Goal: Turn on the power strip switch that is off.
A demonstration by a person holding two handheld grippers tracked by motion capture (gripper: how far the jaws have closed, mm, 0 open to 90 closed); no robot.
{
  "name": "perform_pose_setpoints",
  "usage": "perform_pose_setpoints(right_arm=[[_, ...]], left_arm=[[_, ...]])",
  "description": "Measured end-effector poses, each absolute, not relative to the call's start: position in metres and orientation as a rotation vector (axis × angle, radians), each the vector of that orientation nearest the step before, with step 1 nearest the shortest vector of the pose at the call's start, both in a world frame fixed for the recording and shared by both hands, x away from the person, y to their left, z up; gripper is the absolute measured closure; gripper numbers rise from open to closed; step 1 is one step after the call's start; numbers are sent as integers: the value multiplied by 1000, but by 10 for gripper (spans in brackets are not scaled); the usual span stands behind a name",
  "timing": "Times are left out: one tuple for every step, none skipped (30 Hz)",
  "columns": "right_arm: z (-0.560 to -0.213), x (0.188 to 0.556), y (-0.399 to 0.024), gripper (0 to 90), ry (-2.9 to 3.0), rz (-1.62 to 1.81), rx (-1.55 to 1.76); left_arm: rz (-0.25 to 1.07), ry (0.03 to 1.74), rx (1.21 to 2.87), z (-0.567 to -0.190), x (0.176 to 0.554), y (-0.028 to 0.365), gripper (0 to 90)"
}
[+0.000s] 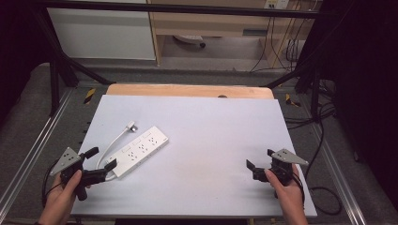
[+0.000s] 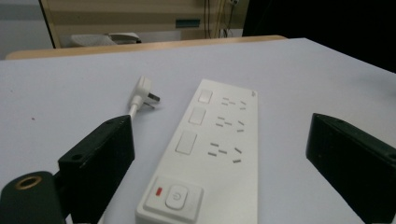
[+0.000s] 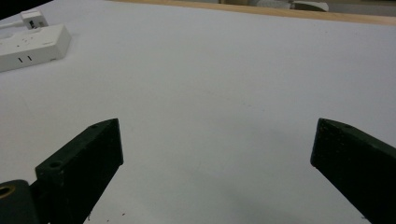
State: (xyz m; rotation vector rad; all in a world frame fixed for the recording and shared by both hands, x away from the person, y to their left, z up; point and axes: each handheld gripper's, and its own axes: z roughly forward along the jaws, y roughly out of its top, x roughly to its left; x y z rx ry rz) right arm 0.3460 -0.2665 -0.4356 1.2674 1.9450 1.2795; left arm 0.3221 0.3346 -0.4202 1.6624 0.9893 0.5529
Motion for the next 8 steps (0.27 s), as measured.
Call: perform_pose_setpoints(right_arm=[[-437, 347, -267, 27, 1953, 1271, 1269], [-438, 347, -266, 26, 1961, 1260, 1282], [-440, 348, -266, 26, 1970, 1244, 1294], [-443, 349, -266, 26, 1989, 1221, 1305], [-446, 351, -265, 26, 2009, 1202, 1317], [-449, 352, -264, 28, 2030, 1176, 1333], [-452, 354, -263, 29, 2044, 1145, 1354], [-455, 356, -262, 31, 2063, 1105, 1364]], left_arm=[[549, 991, 1674, -422, 321, 334, 79], [551, 998, 1696, -423, 320, 333, 79], [545, 1003, 1704, -423, 320, 330, 79], [558, 1000, 1715, -423, 321, 328, 80], [550, 994, 1720, -423, 321, 326, 83], [548, 988, 1727, -423, 321, 324, 82], [545, 987, 1733, -423, 321, 323, 80], [545, 987, 1733, -423, 321, 323, 78]])
